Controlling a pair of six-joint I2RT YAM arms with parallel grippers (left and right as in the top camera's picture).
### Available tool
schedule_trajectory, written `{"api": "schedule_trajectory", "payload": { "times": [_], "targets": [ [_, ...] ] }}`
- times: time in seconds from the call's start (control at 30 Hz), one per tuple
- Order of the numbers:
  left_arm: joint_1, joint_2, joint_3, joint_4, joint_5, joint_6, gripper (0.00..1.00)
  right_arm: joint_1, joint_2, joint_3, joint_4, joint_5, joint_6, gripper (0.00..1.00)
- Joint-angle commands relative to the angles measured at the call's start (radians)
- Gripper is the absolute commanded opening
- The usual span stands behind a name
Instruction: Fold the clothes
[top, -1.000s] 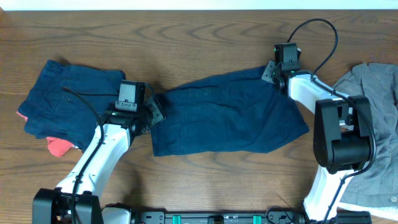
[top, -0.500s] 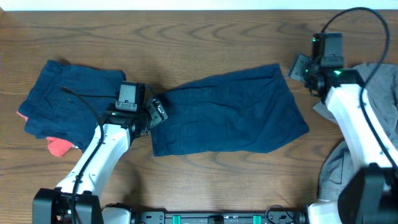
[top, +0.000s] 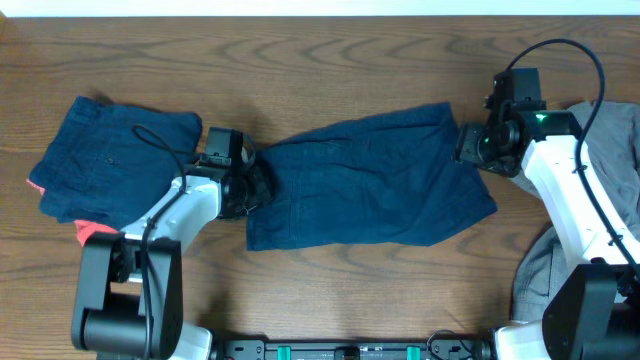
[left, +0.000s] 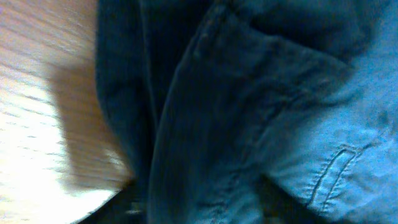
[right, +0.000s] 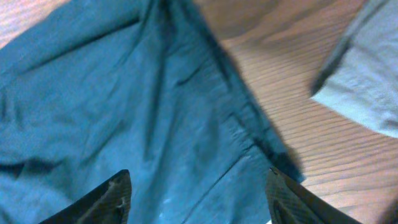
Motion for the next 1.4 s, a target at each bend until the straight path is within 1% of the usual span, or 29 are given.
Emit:
{"api": "schedule_trajectory", "payload": {
  "times": [0.0, 0.07, 0.13, 0.17, 0.2, 0.23, 0.27, 0.3, 0.43, 0.57, 0.67, 0.8, 0.93, 1.0, 1.07, 1.1, 1.17, 1.27, 1.37],
  "targets": [
    [-0.005, 0.072, -0.035, -0.024, 0.175, 0.024, 0.06, 0.039, 0.001, -0.004, -0.007, -0.14, -0.071, 0.6],
    [-0.005, 0.058, -0.033, -0.04, 0.224, 0.023, 0.06, 0.064, 0.001, -0.004, -0.019, -0.173, -0.105, 0.55],
    [-0.004, 0.032, -0.029, -0.073, 0.228, 0.023, 0.06, 0.092, 0.001, -0.005, -0.031, -0.2, -0.14, 0.42],
    [-0.003, 0.017, -0.026, -0.091, 0.226, 0.024, 0.06, 0.11, 0.002, -0.006, -0.035, -0.216, -0.164, 0.35],
    [0.001, -0.01, -0.018, -0.12, 0.225, 0.024, 0.06, 0.128, 0.002, -0.01, -0.035, -0.229, -0.181, 0.25],
    [0.005, -0.028, -0.013, -0.138, 0.225, 0.023, 0.06, 0.145, 0.003, -0.015, -0.034, -0.238, -0.192, 0.19],
    [0.013, -0.061, -0.001, -0.17, 0.225, 0.023, 0.06, 0.164, 0.003, -0.021, -0.03, -0.241, -0.195, 0.08],
    [0.019, -0.088, 0.01, -0.196, 0.225, 0.023, 0.06, 0.183, 0.005, -0.03, -0.025, -0.241, -0.202, 0.02],
    [0.05, -0.206, 0.08, -0.321, 0.225, 0.023, 0.06, 0.261, 0.022, -0.075, 0.005, -0.255, -0.215, 0.01],
    [0.051, -0.306, 0.147, -0.387, 0.227, 0.022, 0.06, 0.369, 0.065, -0.156, 0.114, -0.375, -0.242, 0.01],
    [0.054, -0.363, 0.156, -0.396, 0.23, -0.002, 0.06, 0.454, 0.126, -0.205, 0.203, -0.429, -0.224, 0.01],
    [0.054, -0.42, 0.164, -0.388, 0.23, -0.026, 0.06, 0.572, 0.232, -0.219, 0.28, -0.505, -0.206, 0.02],
    [0.054, -0.457, 0.183, -0.384, 0.29, -0.039, 0.06, 0.674, 0.328, -0.219, 0.434, -0.493, -0.132, 0.03],
    [0.054, -0.467, 0.193, -0.384, 0.301, -0.038, 0.06, 0.703, 0.354, -0.219, 0.531, -0.483, -0.085, 0.03],
    [0.054, -0.473, 0.195, -0.384, 0.295, -0.037, 0.06, 0.711, 0.356, -0.216, 0.598, -0.483, -0.074, 0.03],
    [0.054, -0.473, 0.195, -0.385, 0.294, -0.037, 0.06, 0.709, 0.349, -0.209, 0.605, -0.479, -0.074, 0.06],
    [0.054, -0.47, 0.195, -0.396, 0.283, -0.037, 0.06, 0.686, 0.324, -0.177, 0.56, -0.447, -0.076, 0.08],
    [0.054, -0.463, 0.195, -0.416, 0.216, -0.037, 0.06, 0.62, 0.259, -0.115, 0.418, -0.344, -0.097, 0.08],
    [0.054, -0.461, 0.194, -0.43, 0.18, -0.037, 0.06, 0.532, 0.179, -0.069, 0.281, -0.201, -0.104, 0.09]
  ]
}}
